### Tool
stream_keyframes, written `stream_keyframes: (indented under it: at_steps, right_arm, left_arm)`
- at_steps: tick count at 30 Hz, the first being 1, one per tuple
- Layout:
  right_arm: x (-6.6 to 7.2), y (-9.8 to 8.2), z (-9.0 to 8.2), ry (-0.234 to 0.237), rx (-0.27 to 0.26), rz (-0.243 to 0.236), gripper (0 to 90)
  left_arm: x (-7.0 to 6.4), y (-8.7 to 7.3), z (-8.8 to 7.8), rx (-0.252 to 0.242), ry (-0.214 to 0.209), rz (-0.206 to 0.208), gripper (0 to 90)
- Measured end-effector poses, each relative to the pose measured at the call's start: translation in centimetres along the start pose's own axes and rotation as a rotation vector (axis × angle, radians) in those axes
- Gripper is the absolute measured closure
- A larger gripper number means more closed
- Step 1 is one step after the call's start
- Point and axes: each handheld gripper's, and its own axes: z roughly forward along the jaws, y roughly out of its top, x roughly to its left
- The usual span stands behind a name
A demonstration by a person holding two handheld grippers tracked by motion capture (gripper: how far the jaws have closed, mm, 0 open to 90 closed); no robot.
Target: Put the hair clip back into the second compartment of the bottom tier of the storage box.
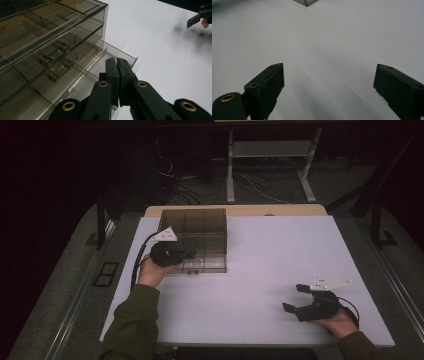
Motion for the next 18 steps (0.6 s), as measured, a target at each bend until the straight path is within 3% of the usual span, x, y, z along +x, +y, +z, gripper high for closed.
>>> stream_keyframes:
  at_steps: [6, 18]
  right_arm:
    - [0.0, -0.1, 0.1, -0.001, 0.007, 0.0, 8.9]
    - [0.1, -0.1, 0.1, -0.002, 0.011, -0.004, 8.9]
  left_arm:
    - [0.6, -0.3, 0.8, 0.002, 0.002, 0.0, 87.5]
    - [1.0, -1.0, 2.2, 0.051, 0.022, -0.003, 87.4]
